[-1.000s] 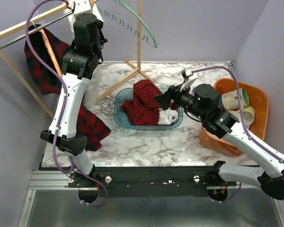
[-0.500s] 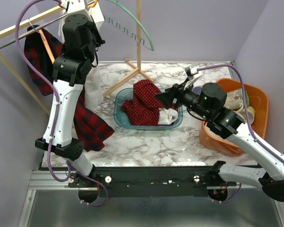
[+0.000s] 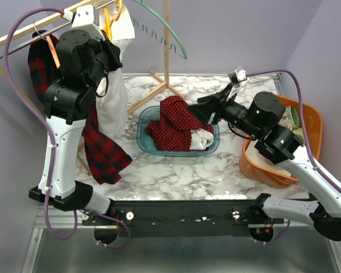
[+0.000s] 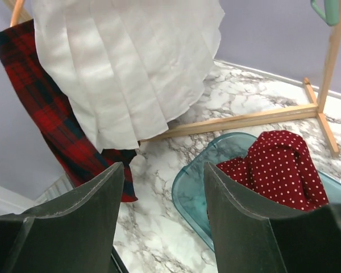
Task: Remove the skirt from the hanger
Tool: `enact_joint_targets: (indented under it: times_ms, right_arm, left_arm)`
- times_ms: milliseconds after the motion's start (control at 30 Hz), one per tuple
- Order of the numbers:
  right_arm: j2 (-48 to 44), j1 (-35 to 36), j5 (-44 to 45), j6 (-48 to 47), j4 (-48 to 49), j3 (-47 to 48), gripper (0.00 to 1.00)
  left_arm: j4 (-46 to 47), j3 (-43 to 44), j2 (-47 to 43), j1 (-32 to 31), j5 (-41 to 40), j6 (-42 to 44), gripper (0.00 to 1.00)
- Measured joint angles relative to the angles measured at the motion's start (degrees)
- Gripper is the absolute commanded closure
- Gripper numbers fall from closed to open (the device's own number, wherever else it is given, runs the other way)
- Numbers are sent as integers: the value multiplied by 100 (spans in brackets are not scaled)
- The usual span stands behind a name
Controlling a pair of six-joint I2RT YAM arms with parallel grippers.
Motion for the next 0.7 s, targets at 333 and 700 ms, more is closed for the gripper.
enact_joint_targets:
  times_ms: [333,700]
  right_arm:
    - [872,4,-474,125,518,1386,42]
    - [2426,105,-844,173,986,2979,44]
  left_arm:
    - [-306,-354,-533,0,1241,9,100]
    - [-1078,-374,-975,-26,1705,92,100]
